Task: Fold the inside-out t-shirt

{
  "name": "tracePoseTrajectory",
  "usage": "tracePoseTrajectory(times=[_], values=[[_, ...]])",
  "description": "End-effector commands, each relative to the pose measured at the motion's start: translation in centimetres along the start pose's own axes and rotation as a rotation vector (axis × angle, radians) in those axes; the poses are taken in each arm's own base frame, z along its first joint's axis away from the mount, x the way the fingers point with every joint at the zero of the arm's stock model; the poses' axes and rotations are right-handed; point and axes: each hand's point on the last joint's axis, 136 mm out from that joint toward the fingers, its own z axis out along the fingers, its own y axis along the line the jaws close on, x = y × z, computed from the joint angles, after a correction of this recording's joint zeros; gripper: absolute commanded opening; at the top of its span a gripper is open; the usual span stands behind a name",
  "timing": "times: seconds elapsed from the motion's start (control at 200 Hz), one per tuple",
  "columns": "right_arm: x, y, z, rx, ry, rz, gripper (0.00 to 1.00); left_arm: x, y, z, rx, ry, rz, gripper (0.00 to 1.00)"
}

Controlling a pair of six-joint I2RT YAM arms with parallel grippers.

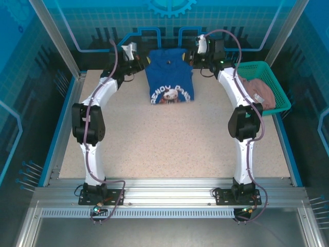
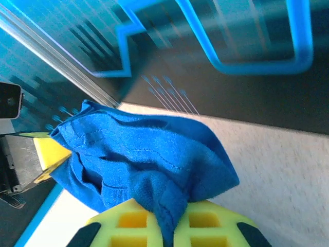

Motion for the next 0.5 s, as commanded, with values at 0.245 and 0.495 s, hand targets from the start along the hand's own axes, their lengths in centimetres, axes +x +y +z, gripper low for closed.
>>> tracePoseTrajectory(times=[0.245, 0.495], values=[[7.8, 4.7, -5.1, -0.087, 0.045, -0.123, 0.0, 6.6, -3.2, -6.1, 0.073, -0.003, 0.053, 0.0], [24.5, 5.2, -9.1, -0.032, 0.266, 0.042, 0.0, 22.3, -4.1, -11.0, 0.083, 0.162, -0.082, 0.0]])
